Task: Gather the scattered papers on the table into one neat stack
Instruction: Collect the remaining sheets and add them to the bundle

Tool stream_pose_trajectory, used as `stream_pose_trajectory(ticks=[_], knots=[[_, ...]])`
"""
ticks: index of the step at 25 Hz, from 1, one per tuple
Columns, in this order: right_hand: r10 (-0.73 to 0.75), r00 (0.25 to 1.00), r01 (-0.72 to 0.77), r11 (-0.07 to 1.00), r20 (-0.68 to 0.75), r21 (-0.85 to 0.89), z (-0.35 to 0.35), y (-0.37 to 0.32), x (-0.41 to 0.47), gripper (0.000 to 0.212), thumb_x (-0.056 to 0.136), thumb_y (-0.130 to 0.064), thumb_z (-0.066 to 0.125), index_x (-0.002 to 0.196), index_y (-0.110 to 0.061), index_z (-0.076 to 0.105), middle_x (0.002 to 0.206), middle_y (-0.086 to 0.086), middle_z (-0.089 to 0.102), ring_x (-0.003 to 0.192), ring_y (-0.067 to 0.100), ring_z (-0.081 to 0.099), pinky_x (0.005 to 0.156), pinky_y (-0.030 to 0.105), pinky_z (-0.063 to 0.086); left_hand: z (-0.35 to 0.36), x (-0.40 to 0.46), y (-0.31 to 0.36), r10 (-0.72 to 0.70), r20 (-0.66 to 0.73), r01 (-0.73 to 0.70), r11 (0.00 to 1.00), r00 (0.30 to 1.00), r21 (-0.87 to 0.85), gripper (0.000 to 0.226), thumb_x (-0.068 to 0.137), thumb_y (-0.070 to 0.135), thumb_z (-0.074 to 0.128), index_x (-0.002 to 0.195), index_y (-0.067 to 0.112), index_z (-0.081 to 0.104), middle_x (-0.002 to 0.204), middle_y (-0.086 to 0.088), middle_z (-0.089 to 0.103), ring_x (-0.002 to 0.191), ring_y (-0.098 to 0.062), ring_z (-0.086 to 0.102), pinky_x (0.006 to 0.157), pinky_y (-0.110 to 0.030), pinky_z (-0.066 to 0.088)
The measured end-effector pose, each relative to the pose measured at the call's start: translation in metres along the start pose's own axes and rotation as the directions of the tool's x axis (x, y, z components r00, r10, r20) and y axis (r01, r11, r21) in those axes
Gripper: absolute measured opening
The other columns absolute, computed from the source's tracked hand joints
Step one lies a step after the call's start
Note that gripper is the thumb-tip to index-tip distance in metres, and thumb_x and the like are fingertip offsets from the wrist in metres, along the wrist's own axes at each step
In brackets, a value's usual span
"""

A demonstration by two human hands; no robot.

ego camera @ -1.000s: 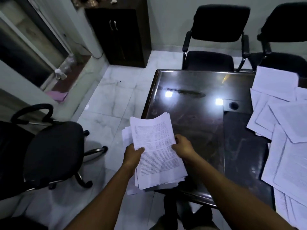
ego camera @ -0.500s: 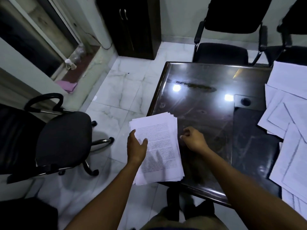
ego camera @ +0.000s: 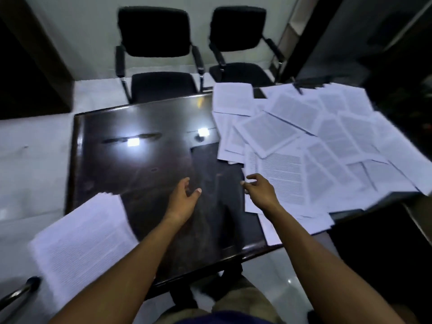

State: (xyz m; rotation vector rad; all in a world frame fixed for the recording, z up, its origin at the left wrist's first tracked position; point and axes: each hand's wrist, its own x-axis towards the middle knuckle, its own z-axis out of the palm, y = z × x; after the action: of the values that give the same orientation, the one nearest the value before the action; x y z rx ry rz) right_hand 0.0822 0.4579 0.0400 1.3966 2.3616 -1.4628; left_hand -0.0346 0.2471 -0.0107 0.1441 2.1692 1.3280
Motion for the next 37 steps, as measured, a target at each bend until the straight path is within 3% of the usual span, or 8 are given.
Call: stream_pose_trajectory(ticks=[7, 12, 19, 25, 29, 32, 35, 37], knots=[[0.152, 0.98, -0.136, 0.983, -0.128, 0.125, -0.117, 0.09, 0.043, 0.041, 0.096, -0.039, 0.067, 0.131, -0.02, 0.058, 0.124, 0.006, 0.066, 0.106, 0.021, 0.064, 0.084, 0.031, 0.047, 0.131, 0.027, 0.044, -0.113, 0.255, 0.103, 0.993, 0.96, 0.055, 0.067, 0.095, 0.032, 0.068, 0.152, 0.017, 0.036, 0.149, -0.008, 0.049, 0.13, -0.022, 0.052, 0.105, -0.035, 0.044], [0.158, 0.98, -0.163, 0.986, -0.123, -0.03, -0.161, 0.141, 0.098, 0.053, 0.096, -0.034, 0.068, 0.141, -0.011, 0.051, 0.14, 0.014, 0.058, 0.122, 0.029, 0.059, 0.09, 0.026, 0.04, 0.191, 0.053, 0.062, -0.234, 0.16, 0.218, 0.969, 0.959, 0.112, 0.067, 0.094, 0.029, 0.07, 0.15, 0.009, 0.038, 0.141, -0.011, 0.055, 0.123, -0.026, 0.057, 0.1, -0.036, 0.046], [0.161, 0.987, -0.161, 0.987, -0.001, -0.028, -0.171, 0.154, 0.144, 0.061, 0.092, -0.035, 0.071, 0.141, -0.006, 0.047, 0.136, 0.015, 0.058, 0.122, 0.034, 0.058, 0.093, 0.036, 0.048, 0.242, 0.059, 0.067, -0.245, 0.037, 0.231, 0.945, 0.969, 0.233, 0.014, 0.091, 0.021, 0.068, 0.1, 0.01, 0.064, 0.1, -0.012, 0.072, 0.089, -0.029, 0.071, 0.083, -0.047, 0.061], [0.074, 0.975, -0.064, 0.996, 0.207, -0.058, -0.176, 0.156, 0.156, 0.037, 0.094, -0.02, 0.067, 0.129, -0.008, 0.062, 0.127, 0.011, 0.066, 0.117, 0.03, 0.062, 0.091, 0.03, 0.048, 0.27, 0.032, 0.073, -0.199, 0.27, 0.148, 0.969, 0.942, 0.197, 0.036, 0.098, 0.01, 0.061, 0.134, 0.01, 0.062, 0.129, -0.001, 0.067, 0.112, -0.019, 0.065, 0.101, -0.035, 0.052], [0.071, 0.96, -0.062, 0.997, 0.27, -0.042, -0.198, 0.169, 0.154, 0.04, 0.091, -0.02, 0.071, 0.13, -0.013, 0.065, 0.126, 0.009, 0.068, 0.114, 0.029, 0.064, 0.095, 0.036, 0.052, 0.269, 0.017, 0.07, -0.278, 0.446, 0.279, 0.958, 0.85, 0.066, 0.027, 0.095, 0.006, 0.067, 0.121, 0.013, 0.066, 0.109, 0.003, 0.073, 0.095, -0.01, 0.071, 0.079, -0.024, 0.058], [0.104, 0.961, -0.065, 0.985, 0.256, -0.158, -0.217, 0.186, 0.143, 0.037, 0.09, -0.019, 0.072, 0.126, -0.013, 0.066, 0.123, 0.012, 0.069, 0.109, 0.031, 0.065, 0.089, 0.037, 0.054, 0.268, 0.004, 0.062, -0.336, 0.274, 0.318, 0.942, 0.901, 0.11, 0.018, 0.094, 0.018, 0.069, 0.11, 0.009, 0.066, 0.1, -0.01, 0.074, 0.08, -0.017, 0.07, 0.068, -0.03, 0.054], [0.1, 0.985, -0.071, 0.978, 0.141, -0.198, -0.223, 0.197, 0.124, 0.046, 0.091, -0.023, 0.073, 0.134, -0.011, 0.06, 0.129, 0.012, 0.066, 0.113, 0.032, 0.063, 0.083, 0.031, 0.047, 0.266, -0.004, 0.051, -0.306, -0.131, 0.332, 0.871, 0.943, 0.361, 0.042, 0.091, 0.039, 0.069, 0.121, 0.014, 0.055, 0.127, -0.008, 0.053, 0.109, -0.025, 0.058, 0.089, -0.037, 0.052], [0.083, 0.994, -0.068, 0.98, 0.073, -0.188, -0.22, 0.201, 0.111, 0.051, 0.093, -0.024, 0.071, 0.139, -0.012, 0.054, 0.132, 0.011, 0.064, 0.115, 0.031, 0.062, 0.081, 0.029, 0.044, 0.267, -0.009, 0.048, -0.316, -0.174, 0.359, 0.86, 0.933, 0.363, 0.055, 0.087, 0.045, 0.069, 0.128, 0.015, 0.048, 0.134, -0.006, 0.043, 0.12, -0.029, 0.051, 0.094, -0.039, 0.048]])
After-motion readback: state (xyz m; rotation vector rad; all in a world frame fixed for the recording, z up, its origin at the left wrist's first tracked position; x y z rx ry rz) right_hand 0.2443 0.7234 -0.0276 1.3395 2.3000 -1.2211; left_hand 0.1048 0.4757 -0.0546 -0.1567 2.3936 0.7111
